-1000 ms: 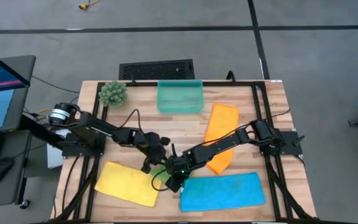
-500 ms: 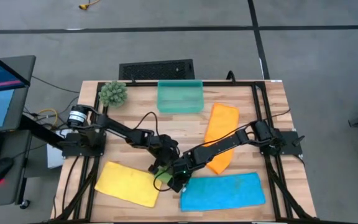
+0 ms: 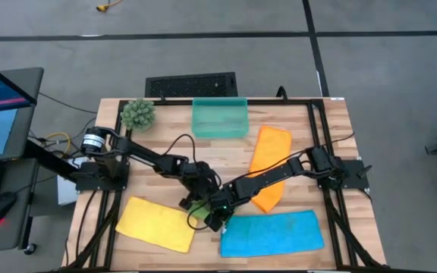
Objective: Roll microfiber towels into tight, uniform cylinder then place into a basket
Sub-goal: Roll the green towel
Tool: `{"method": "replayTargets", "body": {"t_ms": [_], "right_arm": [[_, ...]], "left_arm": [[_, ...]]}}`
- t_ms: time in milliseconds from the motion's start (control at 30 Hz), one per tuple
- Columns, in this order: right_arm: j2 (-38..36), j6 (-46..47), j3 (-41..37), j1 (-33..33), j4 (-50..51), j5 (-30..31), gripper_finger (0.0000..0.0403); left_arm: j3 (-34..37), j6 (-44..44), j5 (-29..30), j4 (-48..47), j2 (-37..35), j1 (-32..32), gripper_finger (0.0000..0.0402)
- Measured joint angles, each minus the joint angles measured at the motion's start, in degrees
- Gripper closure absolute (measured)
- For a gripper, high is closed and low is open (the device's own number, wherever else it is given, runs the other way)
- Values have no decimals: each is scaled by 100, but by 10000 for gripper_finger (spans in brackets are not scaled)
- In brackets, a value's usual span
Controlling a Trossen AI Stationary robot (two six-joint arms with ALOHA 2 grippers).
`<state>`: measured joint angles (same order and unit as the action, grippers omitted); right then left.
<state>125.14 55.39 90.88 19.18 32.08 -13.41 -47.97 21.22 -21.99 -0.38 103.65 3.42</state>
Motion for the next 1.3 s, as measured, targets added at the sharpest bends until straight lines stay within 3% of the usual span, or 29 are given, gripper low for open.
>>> {"method": "replayTargets", "body": {"t_ms": [100, 200, 467, 633, 833, 1100, 1300], "right_arm": [[0, -40, 3, 0, -7, 39, 388], [-17, -65, 18, 0, -18, 130, 388], [-42, -126, 1, 157, 93, 22, 388], [-33, -79, -1, 169, 26, 133, 388], [-28, -288, -3, 146, -16, 180, 388], [-24, -450, -5, 108, 28, 293, 388], [-22, -489, -6, 107, 17, 300, 388]], "left_arm": [[17, -147, -239, 17, -102, -4, 353], [52, -134, -87, -117, -344, -4, 362], [203, 479, 161, -1344, -1033, -43, 381], [391, -109, -170, -190, -1303, -41, 381], [735, -832, -330, 1276, -1129, -67, 381], [836, -1106, -678, 1845, -378, 23, 381], [822, -1706, -762, 2820, 68, 1, 381]]}}
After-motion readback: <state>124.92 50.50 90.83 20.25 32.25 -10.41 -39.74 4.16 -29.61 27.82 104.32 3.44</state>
